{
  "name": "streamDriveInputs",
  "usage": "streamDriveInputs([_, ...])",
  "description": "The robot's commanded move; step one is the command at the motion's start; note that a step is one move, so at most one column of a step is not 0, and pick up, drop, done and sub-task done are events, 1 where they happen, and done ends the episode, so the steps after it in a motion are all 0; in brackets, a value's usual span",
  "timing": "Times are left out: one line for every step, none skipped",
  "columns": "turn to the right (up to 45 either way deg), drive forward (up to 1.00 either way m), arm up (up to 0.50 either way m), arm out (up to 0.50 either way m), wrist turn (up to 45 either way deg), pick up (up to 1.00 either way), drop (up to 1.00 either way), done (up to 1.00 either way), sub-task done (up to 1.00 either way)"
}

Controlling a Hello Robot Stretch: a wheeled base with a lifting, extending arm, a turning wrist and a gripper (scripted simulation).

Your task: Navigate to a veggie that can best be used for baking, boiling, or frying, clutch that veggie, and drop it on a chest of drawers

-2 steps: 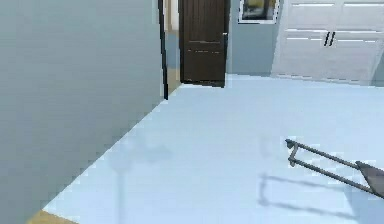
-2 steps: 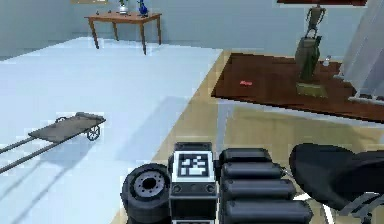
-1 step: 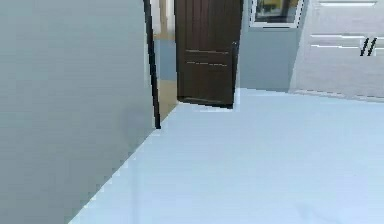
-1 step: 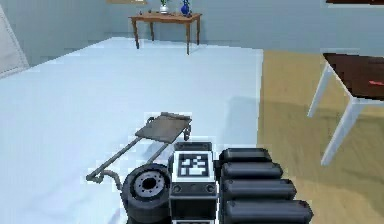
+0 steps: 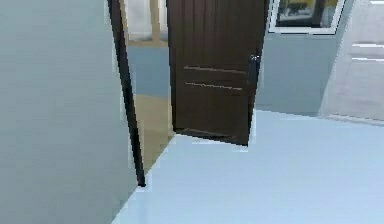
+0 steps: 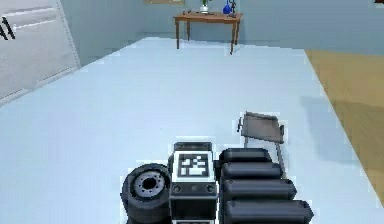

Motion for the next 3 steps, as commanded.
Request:
streamDriveInputs([0.0, 1.0, 0.0, 0.0, 0.0, 0.0, 0.0, 0.0, 0.0])
streamDriveInputs([0.0, 0.6, 0.0, 0.0, 0.0, 0.0, 0.0, 0.0, 0.0])
streamDriveInputs([-45.0, 0.0, 0.0, 0.0, 0.0, 0.0, 0.0, 0.0, 0.0])
